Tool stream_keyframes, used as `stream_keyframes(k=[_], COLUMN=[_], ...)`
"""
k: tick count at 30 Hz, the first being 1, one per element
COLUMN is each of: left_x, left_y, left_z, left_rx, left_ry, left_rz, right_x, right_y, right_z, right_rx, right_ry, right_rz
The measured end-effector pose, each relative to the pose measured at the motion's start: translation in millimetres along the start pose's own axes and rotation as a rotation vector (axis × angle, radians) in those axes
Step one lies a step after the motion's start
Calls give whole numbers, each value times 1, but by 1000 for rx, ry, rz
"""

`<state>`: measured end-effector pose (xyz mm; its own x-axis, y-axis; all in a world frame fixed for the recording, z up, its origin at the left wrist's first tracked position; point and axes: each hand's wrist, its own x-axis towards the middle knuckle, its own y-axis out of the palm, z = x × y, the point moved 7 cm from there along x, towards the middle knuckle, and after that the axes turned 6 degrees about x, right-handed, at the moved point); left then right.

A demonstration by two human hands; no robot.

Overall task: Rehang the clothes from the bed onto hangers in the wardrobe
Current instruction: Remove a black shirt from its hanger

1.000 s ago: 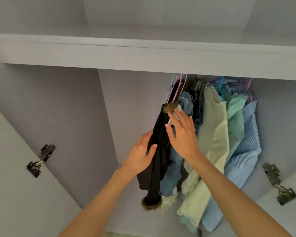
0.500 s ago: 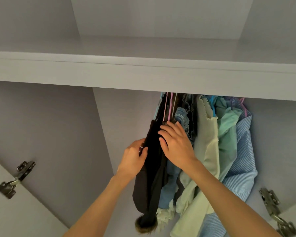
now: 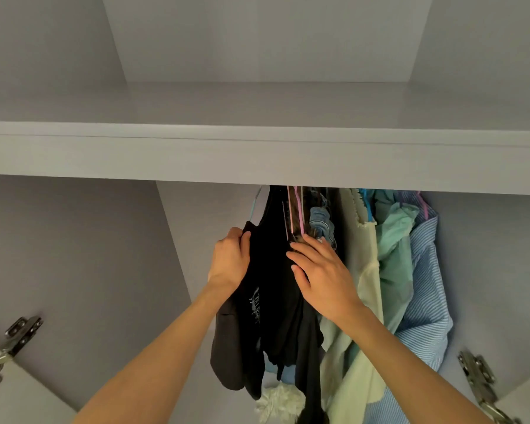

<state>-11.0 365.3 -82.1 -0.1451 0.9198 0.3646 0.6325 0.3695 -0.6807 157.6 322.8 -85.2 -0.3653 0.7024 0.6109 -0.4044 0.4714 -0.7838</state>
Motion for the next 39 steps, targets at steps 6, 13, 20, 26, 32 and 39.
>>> stream_keyframes(k=[6, 13, 20, 26, 32, 39], left_x=[-3, -19, -80, -126, -151, -155], left_y=[-33, -57, -61, -79, -97, -132], left_z=[12, 15, 35, 50, 67, 97], left_rx=[-8, 12, -6, 16, 109, 165], left_ry=[1, 32, -4, -23, -4, 32], left_rz=[-90, -141, -120, -100, -17, 5], right_x=[3, 10, 39, 57, 60, 54], right_y=[3, 8, 2, 33, 53, 61], right_z=[4, 11, 53, 117, 153, 181], right_rx=[14, -35, 99, 953, 1403, 1215], right_ry=[-42, -52, 48, 480, 958, 914], right_rz=[-55, -27, 90, 415, 292, 567])
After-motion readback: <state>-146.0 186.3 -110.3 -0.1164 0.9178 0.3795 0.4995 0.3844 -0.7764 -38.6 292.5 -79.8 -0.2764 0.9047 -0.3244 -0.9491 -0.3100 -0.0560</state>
